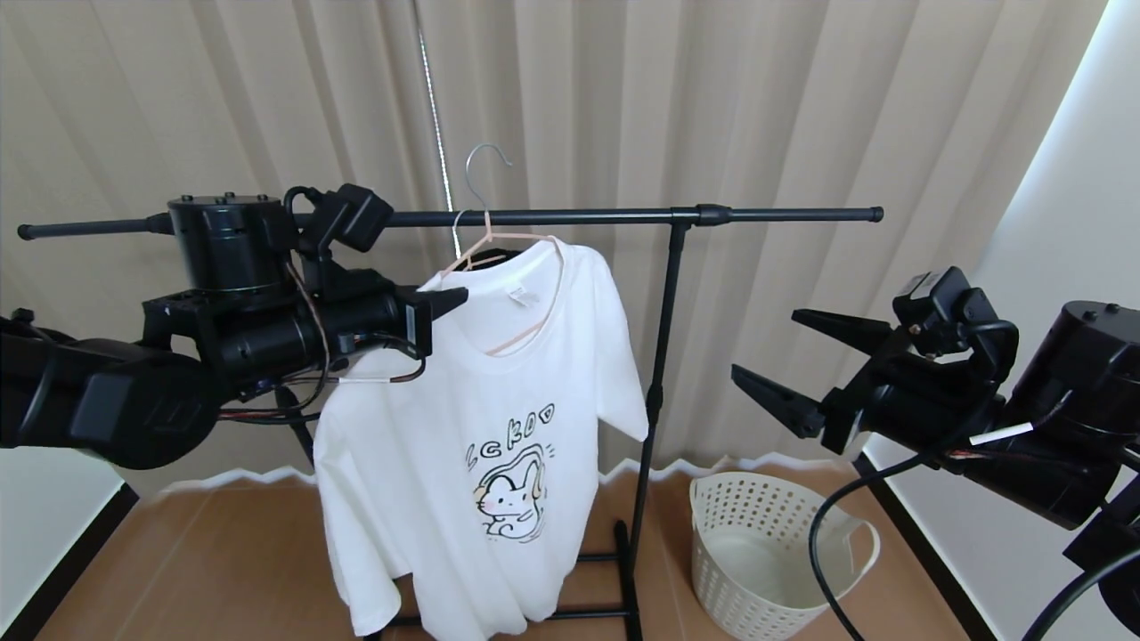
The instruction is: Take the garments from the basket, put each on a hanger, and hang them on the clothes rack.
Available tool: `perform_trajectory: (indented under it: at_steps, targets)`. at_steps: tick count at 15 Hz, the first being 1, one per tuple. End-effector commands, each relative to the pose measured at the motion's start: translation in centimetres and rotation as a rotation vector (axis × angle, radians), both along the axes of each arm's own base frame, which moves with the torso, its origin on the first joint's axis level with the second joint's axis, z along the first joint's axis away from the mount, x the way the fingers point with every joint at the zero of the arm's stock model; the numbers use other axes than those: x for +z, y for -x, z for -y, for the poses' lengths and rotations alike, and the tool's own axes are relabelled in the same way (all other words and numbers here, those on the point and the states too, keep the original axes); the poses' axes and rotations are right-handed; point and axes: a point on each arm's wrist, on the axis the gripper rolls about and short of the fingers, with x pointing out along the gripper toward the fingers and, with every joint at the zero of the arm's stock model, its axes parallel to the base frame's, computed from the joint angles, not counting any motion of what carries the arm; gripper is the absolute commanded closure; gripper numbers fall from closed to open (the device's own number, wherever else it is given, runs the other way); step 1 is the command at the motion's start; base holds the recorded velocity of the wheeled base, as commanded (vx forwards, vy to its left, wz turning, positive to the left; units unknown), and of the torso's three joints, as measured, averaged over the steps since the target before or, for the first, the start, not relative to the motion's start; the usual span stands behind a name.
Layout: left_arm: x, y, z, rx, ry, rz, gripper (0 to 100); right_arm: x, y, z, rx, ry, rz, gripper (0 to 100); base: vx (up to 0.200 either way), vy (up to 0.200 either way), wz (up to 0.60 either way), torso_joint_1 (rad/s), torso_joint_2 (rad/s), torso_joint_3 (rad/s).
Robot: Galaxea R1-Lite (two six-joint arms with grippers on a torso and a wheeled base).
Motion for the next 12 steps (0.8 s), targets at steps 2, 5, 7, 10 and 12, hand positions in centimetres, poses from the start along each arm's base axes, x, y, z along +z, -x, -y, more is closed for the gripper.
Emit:
perform_trajectory:
  at_steps: [2, 5, 7, 10, 12]
  targets:
    - [-1.5, -2.0, 0.7, 0.064, -0.012, -0.027, 100, 0.1, 0.0, 0.0, 0.001, -0.001, 0.005, 0, 0.000, 0.000, 0.00, 0.000, 0.00, 0.000]
    - [-1.6, -2.8, 1.4, 0.058, 0.003, -0.032, 100, 0.1, 0.0, 0.0, -0.001, -0.001, 0.005, 0, 0.000, 0.000, 0.00, 0.000, 0.00, 0.000]
    - [-1.9, -3.4, 1.8, 0.061, 0.001, -0.031, 100, 0.1, -0.1, 0.0, -0.001, -0.001, 0.006, 0, 0.000, 0.000, 0.00, 0.000, 0.00, 0.000]
    - [-2.8, -6.0, 2.8, 0.106, -0.004, -0.022, 100, 0.1, -0.2, 0.0, -0.002, -0.001, 0.005, 0, 0.000, 0.000, 0.00, 0.000, 0.00, 0.000]
    - [-3.2, -7.0, 3.2, 0.108, 0.007, -0.025, 100, -0.2, -0.6, -0.1, -0.004, 0.002, -0.004, 0, 0.000, 0.000, 0.00, 0.000, 0.00, 0.000]
